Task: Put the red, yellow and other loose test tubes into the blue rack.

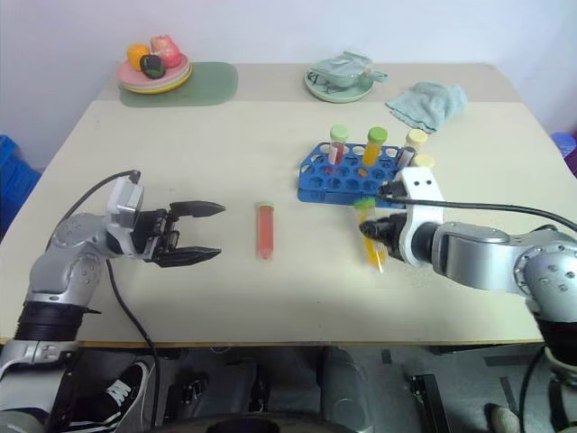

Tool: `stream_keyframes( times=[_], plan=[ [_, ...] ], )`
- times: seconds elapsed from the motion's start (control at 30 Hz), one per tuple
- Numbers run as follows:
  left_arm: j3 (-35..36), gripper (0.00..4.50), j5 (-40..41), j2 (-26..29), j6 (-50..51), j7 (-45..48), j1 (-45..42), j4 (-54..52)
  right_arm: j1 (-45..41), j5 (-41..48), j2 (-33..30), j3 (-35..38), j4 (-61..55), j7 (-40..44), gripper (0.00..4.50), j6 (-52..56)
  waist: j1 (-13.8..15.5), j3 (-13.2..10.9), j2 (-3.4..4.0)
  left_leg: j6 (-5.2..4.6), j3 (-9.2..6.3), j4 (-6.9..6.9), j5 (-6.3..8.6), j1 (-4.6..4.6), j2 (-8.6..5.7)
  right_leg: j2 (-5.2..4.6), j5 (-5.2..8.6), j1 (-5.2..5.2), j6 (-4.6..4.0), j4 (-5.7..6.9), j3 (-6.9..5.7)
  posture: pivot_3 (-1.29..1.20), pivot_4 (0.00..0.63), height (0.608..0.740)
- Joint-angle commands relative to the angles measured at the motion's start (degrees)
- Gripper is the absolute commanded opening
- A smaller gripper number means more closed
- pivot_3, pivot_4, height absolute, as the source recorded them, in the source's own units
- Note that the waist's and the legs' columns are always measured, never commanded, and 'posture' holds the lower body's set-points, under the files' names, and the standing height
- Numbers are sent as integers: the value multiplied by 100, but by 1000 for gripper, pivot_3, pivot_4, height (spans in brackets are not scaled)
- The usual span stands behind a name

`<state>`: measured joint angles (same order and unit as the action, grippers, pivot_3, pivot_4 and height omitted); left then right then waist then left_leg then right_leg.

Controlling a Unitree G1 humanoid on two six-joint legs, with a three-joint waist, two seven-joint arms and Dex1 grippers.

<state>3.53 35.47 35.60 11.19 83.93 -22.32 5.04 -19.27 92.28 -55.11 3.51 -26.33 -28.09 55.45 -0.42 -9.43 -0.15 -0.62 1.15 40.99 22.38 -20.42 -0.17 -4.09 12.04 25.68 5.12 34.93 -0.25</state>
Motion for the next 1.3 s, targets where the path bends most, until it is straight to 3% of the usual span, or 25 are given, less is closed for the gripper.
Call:
stream_keyframes(
  times=[0.03, 0.2, 0.37, 0.7, 0.93, 1.3],
  plan=[
    [116, 4204, -8, 68, -99, 89, -138, 50, 157, -1498, 392, 139, -603, 721, 756, -797, 5, 0, 0, 1, 1, 0, 0, 0, -1, -1, 0, 0, 0, 0, 0, 0, 150, 740],
    [138, 4204, -62, -5, -251, 78, -317, 376, 557, -3415, 1783, 51, -784, 1010, 756, -2259, -3, 1, -2, 7, 1, -1, -4, 2, -3, 1, 0, 0, 0, 4, 0, 0, 150, 740],
    [134, 4204, -117, -28, -342, 127, -466, 597, 263, -5127, 2900, -165, -382, 1354, 756, -3486, -33, 0, 1, 18, 5, -1, -10, 5, -12, 4, 0, 0, 0, 14, 0, 0, 150, 740],
    [103, 4204, -223, -10, -446, 274, -757, 939, 179, -7522, 4086, -571, 1038, 2308, 756, -5712, -48, 0, 2, 20, 3, -2, -11, 6, -11, 22, 0, -1, -1, 19, 1, 0, 150, 740],
    [116, 4204, -228, 40, -388, 251, -720, 846, -5, -8473, 4359, -420, 2395, 2520, 756, -7018, -68, -2, 4, 22, 4, -3, -12, 7, -9, 25, 0, -1, -1, 20, 1, 0, 150, 740],
    [119, 4204, -220, 75, -326, 218, -747, 798, -26, -8752, 4636, -171, 3178, 2635, 756, -7626, -74, -2, 5, 24, 4, -2, -13, 8, -8, 25, 0, -1, -1, 24, 1, 0, 150, 740]
  ],
)
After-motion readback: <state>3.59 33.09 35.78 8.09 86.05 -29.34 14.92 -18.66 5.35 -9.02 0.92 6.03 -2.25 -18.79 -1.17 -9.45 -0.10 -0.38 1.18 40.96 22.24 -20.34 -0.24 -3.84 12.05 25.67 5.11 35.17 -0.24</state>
